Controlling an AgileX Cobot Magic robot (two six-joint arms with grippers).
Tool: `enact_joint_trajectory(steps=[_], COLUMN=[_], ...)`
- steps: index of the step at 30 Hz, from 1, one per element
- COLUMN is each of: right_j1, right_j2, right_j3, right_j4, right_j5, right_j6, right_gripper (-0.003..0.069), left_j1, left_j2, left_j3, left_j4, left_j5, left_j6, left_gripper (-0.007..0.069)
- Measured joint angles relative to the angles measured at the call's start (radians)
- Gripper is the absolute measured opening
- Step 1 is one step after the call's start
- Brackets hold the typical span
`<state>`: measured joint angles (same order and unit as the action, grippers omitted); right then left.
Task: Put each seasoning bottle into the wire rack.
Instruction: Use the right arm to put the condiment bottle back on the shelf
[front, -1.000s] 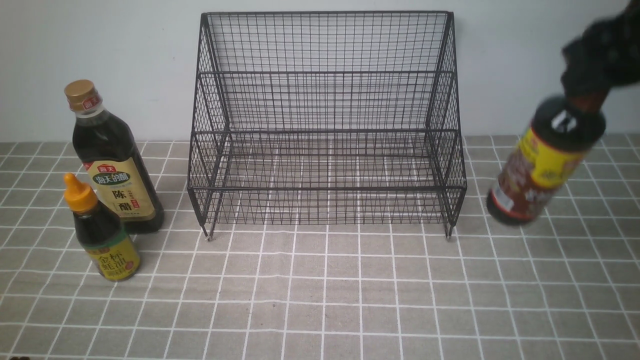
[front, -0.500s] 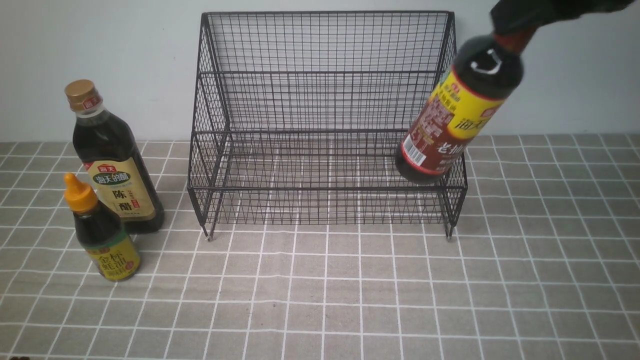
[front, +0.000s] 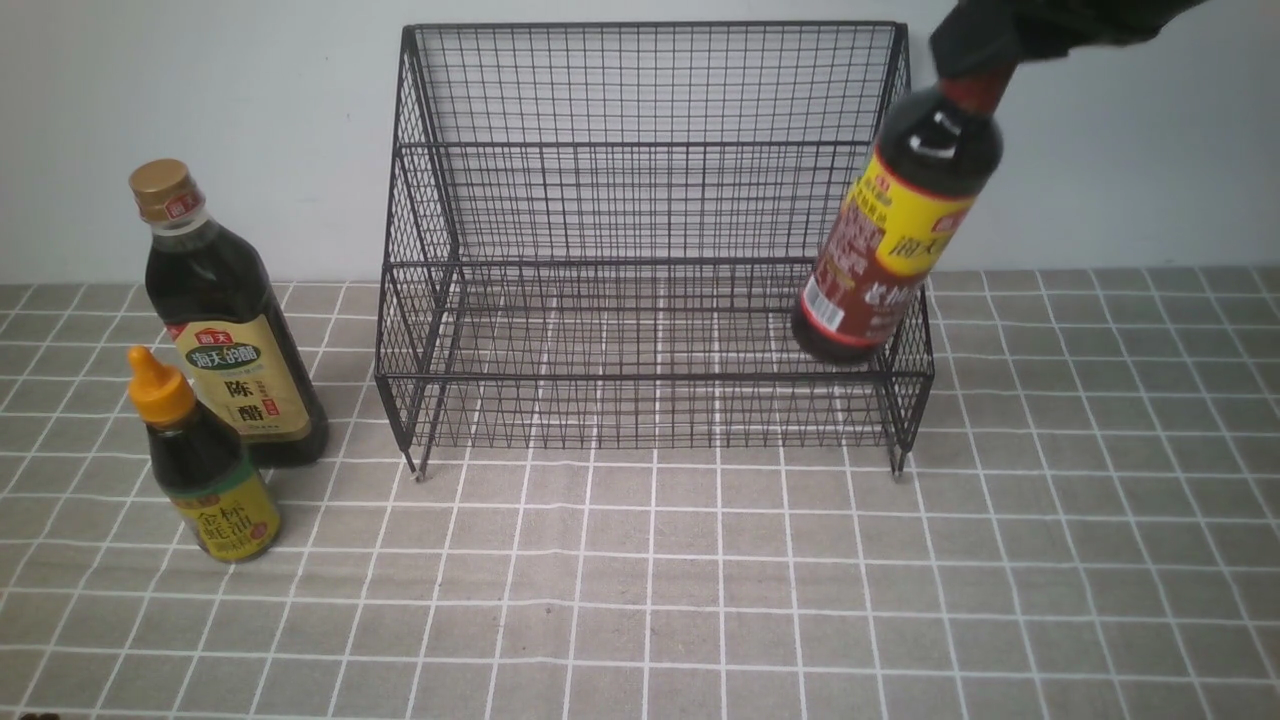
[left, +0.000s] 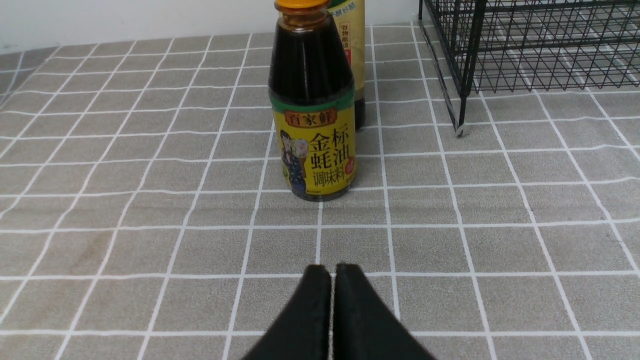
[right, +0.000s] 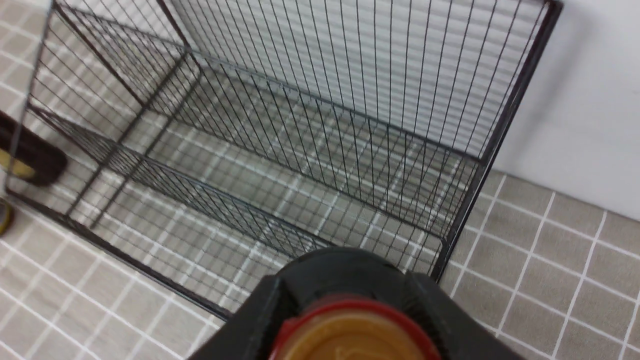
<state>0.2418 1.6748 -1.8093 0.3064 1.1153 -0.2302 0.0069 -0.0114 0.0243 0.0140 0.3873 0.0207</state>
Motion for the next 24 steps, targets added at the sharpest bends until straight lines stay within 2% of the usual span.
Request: enact_joint_trajectory(steps=[6, 10, 18, 21, 22, 24], right_j1=[0.029, 0.083, 0.152, 0.157, 0.157, 0.157], right_j2=[0.058, 0.082, 0.127, 0.129, 0.128, 0.123], right_j3=[0.0, 0.0, -0.003, -0.005, -0.007, -0.008], right_j4=[-0.029, -0.101, -0.197, -0.199, -0.201, -0.211], right_j5=[0.004, -0.009, -0.048, -0.057, -0.061, -0.062], right_j6=[-0.058, -0.066, -0.014, 0.016, 0.032, 0.042], right_gripper=[0.0275, 0.0275, 0.0284, 0.0328, 0.0375, 0.0406], left_j1=[0.0, 0.0, 0.0, 0.0, 0.0, 0.0], left_j2=[0.0, 0.0, 0.0, 0.0, 0.0, 0.0], left_j3=[0.0, 0.0, 0.0, 0.0, 0.0, 0.0], left_j4=[0.0, 0.0, 0.0, 0.0, 0.0, 0.0], left_j5=[0.0, 0.0, 0.0, 0.0, 0.0, 0.0], left_j6=[0.0, 0.0, 0.0, 0.0, 0.0, 0.0], left_gripper=[-0.0007, -0.0007, -0.0007, -0.0007, -0.0007, -0.0007])
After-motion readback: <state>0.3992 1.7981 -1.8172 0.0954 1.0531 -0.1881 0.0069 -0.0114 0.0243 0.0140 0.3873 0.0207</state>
